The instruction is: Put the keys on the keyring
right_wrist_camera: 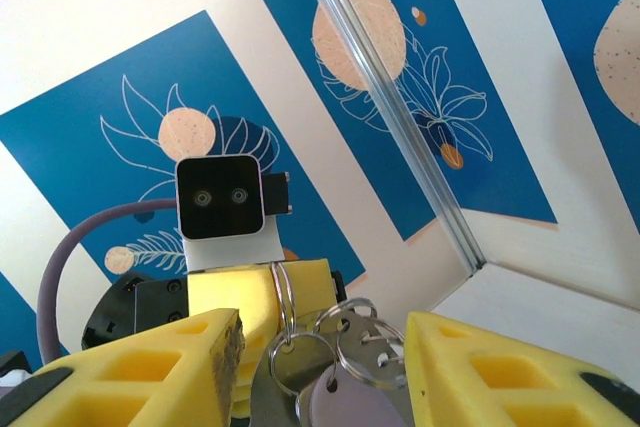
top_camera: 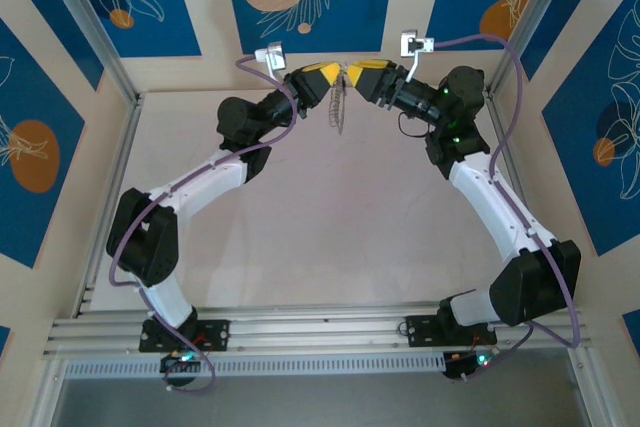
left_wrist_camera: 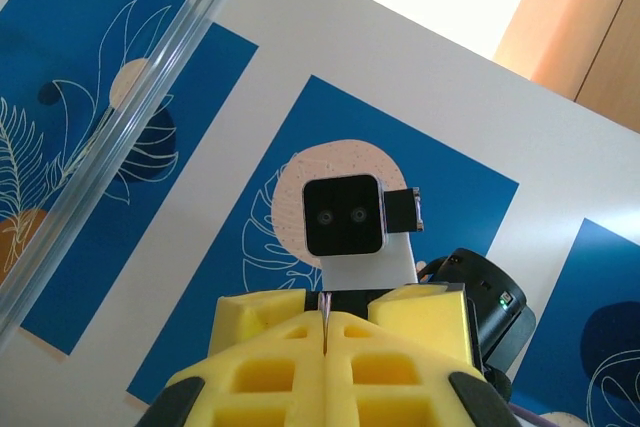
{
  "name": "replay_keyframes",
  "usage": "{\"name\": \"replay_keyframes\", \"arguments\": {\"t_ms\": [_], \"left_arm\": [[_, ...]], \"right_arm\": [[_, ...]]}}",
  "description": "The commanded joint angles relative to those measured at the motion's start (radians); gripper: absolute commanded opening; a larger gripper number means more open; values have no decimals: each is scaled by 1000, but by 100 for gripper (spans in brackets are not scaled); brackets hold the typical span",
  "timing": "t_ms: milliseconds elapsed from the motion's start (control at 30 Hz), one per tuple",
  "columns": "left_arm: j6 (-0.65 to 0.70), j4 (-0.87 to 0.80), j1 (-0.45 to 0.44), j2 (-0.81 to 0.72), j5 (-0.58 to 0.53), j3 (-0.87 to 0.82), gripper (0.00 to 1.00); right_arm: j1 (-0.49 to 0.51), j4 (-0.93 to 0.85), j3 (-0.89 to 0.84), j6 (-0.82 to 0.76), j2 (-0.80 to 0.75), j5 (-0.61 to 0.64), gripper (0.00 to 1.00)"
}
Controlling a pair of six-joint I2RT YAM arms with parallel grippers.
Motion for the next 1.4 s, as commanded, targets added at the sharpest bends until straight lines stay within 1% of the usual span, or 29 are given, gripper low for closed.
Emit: {"name": "replay_keyframes", "arguments": {"t_ms": [0, 133, 433, 633, 1133, 1267, 1367], "left_arm": [[28, 40, -12, -22, 15, 45, 0], [27, 38, -13, -20, 15, 46, 0], [27, 36, -13, -20, 16, 46, 0], [29, 32, -14, -18, 18, 47, 0], [26, 19, -19, -7, 31, 63, 0], [28, 17, -19, -7, 34, 64, 0], [27, 14, -19, -7, 37, 65, 0]], "right_arm": [[12, 38, 42, 11, 6, -18, 47], [16, 36, 48, 9, 15, -20, 45], [23, 35, 59, 6, 30, -30, 37], [26, 35, 63, 3, 35, -31, 29], [31, 41, 85, 6, 54, -54, 23], [32, 40, 87, 4, 56, -62, 19], [33, 37, 86, 2, 55, -59, 14]]}}
